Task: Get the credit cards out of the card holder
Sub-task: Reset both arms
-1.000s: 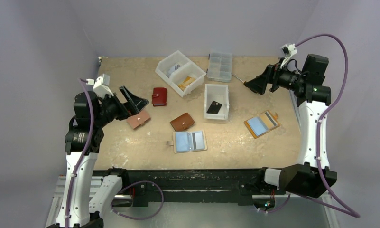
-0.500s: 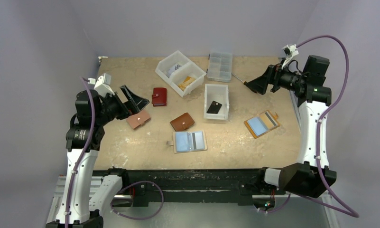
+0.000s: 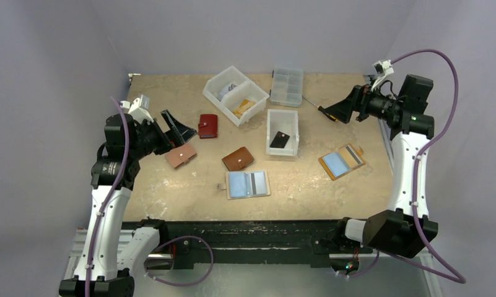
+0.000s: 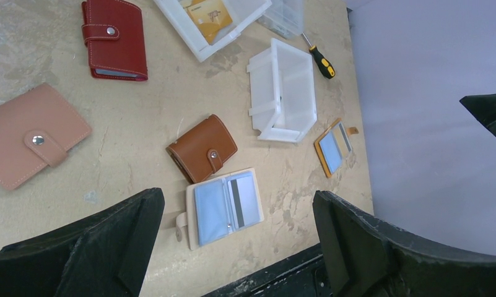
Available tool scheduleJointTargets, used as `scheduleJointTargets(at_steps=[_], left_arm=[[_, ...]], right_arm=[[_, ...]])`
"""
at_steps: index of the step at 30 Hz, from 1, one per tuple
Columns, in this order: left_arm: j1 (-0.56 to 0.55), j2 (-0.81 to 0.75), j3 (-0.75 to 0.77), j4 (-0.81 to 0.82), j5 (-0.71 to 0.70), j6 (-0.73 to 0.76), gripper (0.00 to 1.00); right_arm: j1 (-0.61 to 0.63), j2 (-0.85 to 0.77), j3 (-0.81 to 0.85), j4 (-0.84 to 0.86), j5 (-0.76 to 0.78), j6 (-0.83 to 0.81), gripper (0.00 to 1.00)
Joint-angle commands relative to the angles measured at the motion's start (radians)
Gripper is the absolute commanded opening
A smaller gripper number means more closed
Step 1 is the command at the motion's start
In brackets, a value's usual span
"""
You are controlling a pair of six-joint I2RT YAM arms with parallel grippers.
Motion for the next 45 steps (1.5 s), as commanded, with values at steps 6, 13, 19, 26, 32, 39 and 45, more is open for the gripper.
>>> scheduleJointTargets(at_steps=[6,13,19,26,32,39,45], left_arm=[[0.004,0.023,-0.014,0.081,0.036,0.014,0.99],[0.003,0.041,-0.024,0.114,0.049,0.003,0.99],[0.002,0.062,-0.024,0.149,0.061,-0.005,0.99],[0.002,0.073,-0.023,0.164,0.069,-0.006,0.99],[0.003,0.055,-0.037,0.16,0.065,-0.004,0.99],[0.002,0.045,-0.037,0.157,0.066,-0.002,0.99],[0.003,0.034,-0.034,0.148,0.072,-0.008,0.99]], right_arm=[[-0.029,-0.007,0.006,0.023,-0.005,0.013,0.99],[-0.035,-0.001,0.007,0.024,-0.004,0.012,0.99],[-0.042,-0.009,0.006,0.023,0.002,0.011,0.99],[-0.05,-0.008,0.011,0.022,0.001,0.013,0.99],[-0.052,-0.01,0.01,0.023,-0.004,0.013,0.99],[-0.056,-0.018,0.013,0.024,-0.005,0.015,0.99],[-0.058,-0.023,0.01,0.023,-0.006,0.016,0.99]])
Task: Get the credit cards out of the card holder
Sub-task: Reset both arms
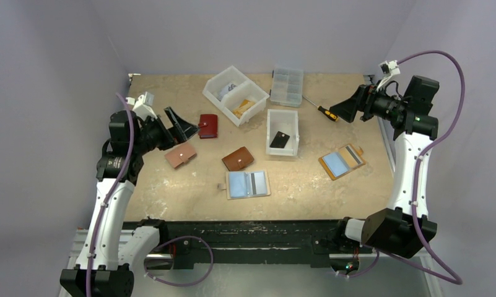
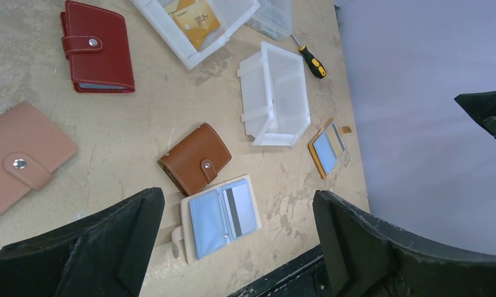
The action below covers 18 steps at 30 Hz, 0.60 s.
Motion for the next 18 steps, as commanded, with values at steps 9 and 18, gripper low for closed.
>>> scheduleJointTargets(at_steps=[9,18], left_arm=[[0.002,-0.064,0.014,0.004,0.024,-0.019,0.99],[0.004,-0.078,0.014,-0.008,0.016,-0.016,0.99]], right_arm=[[-0.006,-0.031,0.009,0.023,-0.016,0.022,0.99],[-0.006,-0.033,0.003,0.03,0.031,0.025,0.99]])
